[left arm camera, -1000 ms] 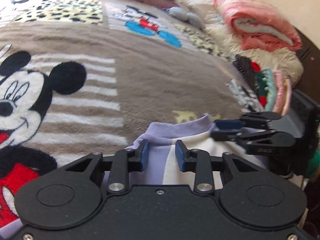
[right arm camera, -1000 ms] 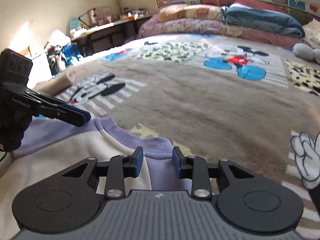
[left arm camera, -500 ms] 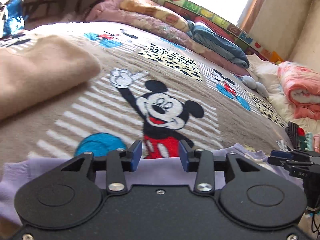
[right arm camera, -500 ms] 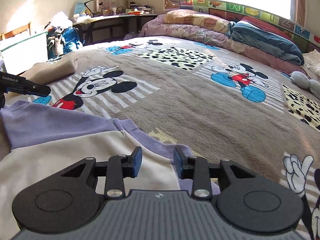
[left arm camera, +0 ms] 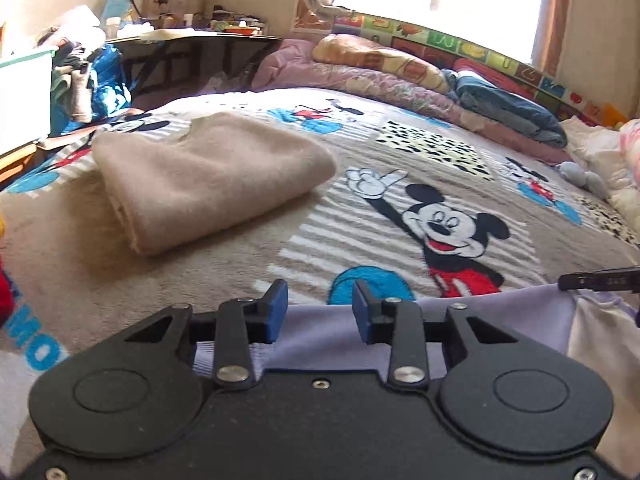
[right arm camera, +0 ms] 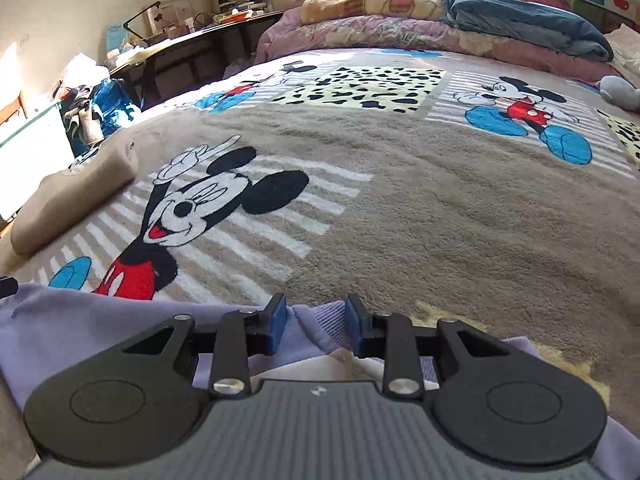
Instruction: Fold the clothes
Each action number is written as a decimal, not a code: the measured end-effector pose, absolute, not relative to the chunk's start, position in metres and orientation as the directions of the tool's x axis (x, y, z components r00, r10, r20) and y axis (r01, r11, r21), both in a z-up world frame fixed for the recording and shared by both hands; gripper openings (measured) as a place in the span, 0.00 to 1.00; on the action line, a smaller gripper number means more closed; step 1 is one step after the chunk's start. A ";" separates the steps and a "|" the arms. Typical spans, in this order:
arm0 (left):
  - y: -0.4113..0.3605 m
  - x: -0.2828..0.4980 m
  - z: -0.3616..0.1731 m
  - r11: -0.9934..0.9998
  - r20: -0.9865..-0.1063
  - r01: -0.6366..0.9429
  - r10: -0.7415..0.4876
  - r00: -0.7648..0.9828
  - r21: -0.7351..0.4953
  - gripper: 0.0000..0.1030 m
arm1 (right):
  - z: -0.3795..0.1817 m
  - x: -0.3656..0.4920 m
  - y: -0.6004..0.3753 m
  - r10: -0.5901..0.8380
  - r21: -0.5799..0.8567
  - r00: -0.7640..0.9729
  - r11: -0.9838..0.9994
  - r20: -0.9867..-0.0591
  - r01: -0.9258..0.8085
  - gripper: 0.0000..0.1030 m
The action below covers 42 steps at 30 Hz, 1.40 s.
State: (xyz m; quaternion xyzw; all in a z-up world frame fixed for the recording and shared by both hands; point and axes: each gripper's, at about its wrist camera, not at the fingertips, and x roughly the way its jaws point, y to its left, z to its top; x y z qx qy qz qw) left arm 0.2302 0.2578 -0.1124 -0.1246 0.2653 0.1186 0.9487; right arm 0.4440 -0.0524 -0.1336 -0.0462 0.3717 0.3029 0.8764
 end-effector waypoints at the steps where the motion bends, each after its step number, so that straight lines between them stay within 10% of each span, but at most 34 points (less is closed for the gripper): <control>1: 0.256 0.234 -0.115 0.946 -0.550 -0.268 0.127 0.826 -0.184 0.32 | -0.132 0.445 -0.052 0.485 0.127 0.548 0.816 -0.682 -0.564 0.32; 4: 0.266 0.247 -0.144 0.921 -0.659 -0.360 0.179 0.730 -0.148 0.31 | -0.137 0.441 -0.038 0.442 0.023 0.550 0.793 -0.708 -0.608 0.33; 15: 0.275 0.227 -0.116 0.866 -0.578 -0.456 0.268 0.771 -0.206 0.23 | -0.082 0.426 -0.140 0.393 0.148 0.712 0.912 -0.582 -0.383 0.39; 27: 0.190 0.230 -0.099 0.973 -0.539 -0.156 0.041 0.841 -0.169 0.24 | -0.090 0.229 -0.287 0.356 0.352 0.788 0.917 -0.502 -0.190 0.40; 42: 0.133 0.095 -0.114 0.795 -0.558 -0.088 -0.338 0.758 -0.601 0.40 | -0.211 0.068 -0.348 0.484 0.904 0.828 0.422 -0.284 0.063 0.39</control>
